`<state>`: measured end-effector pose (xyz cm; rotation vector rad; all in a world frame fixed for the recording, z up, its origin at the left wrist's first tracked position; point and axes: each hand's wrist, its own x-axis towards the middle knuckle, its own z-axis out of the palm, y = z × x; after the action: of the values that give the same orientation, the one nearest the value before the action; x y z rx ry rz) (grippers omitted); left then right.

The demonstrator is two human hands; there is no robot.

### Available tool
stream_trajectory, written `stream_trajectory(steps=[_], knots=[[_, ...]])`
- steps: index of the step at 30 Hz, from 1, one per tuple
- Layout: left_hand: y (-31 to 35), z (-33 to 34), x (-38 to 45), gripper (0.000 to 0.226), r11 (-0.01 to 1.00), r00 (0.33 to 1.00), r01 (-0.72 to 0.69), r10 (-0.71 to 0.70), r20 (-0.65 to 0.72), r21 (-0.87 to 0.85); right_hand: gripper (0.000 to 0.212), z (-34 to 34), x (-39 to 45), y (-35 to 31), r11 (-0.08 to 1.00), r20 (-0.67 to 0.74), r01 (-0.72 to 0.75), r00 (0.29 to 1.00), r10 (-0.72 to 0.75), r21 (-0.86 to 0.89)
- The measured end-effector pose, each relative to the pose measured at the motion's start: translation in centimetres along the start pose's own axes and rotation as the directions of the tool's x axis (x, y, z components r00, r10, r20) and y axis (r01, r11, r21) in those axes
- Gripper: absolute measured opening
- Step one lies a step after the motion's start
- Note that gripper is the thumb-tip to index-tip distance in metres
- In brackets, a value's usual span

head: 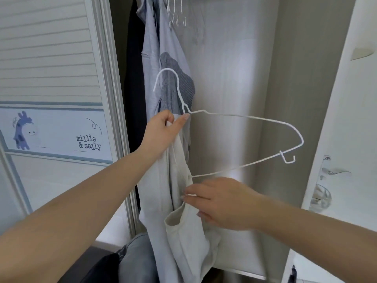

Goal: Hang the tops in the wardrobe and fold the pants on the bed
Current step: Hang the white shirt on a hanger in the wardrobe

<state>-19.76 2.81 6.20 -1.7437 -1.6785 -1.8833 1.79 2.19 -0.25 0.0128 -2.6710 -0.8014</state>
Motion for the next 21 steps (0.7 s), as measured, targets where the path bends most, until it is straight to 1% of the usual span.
stream_trajectory(steps=[2,4,5,7,9,12,14,16,19,21], knots=[[0.4,0.1,0.3,0.051,0.996,0.998,0.058,-0.058,0.009,-0.071,0.047,2.6,0.7,-0.9,0.995,0.203,-0.085,0.976,0.074,0.043],[0.8,0.1,0.5,0.056,0.981,0.991,0.131,-0.128,0.031,-0.141,0.052,4.6,1.2,-1.1,0.979,0.354,-0.179,0.926,0.134,0.098],[1.0,0.2,0.6,0.056,0.97,0.985,0.171,-0.166,0.045,-0.17,0.052,5.4,1.3,-1.1,0.973,0.39,-0.209,0.907,0.156,0.097],[1.0,0.3,0.7,0.059,0.948,0.968,0.251,-0.242,0.066,-0.198,0.051,6.5,1.4,-1.5,0.967,0.411,-0.237,0.894,0.18,0.093],[0.9,0.3,0.8,0.06,0.929,0.951,0.308,-0.301,0.068,-0.204,0.049,7.4,1.4,-2.1,0.963,0.462,-0.244,0.871,0.165,0.116],[0.3,0.2,0.8,0.059,0.909,0.935,0.354,-0.347,0.071,-0.221,0.046,8.4,0.8,-2.8,0.965,0.577,-0.235,0.807,0.126,0.119],[-0.2,0.0,0.8,0.06,0.896,0.925,0.38,-0.376,0.064,-0.229,0.045,8.4,0.2,-2.4,0.966,0.615,-0.238,0.779,0.127,0.103],[-1.0,-0.3,0.8,0.056,0.881,0.911,0.407,-0.409,0.046,-0.242,0.044,7.9,-0.6,-1.4,0.958,0.617,-0.271,0.771,0.159,0.092],[-2.0,-0.8,1.0,0.047,0.877,0.906,0.408,-0.422,-0.001,-0.252,0.036,6.0,-2.3,1.5,0.94,0.578,-0.335,0.779,0.244,0.055],[-2.4,-1.2,1.1,0.042,0.899,0.92,0.372,-0.39,-0.034,-0.229,0.027,4.2,-3.7,4.1,0.913,0.554,-0.405,0.773,0.31,0.055]])
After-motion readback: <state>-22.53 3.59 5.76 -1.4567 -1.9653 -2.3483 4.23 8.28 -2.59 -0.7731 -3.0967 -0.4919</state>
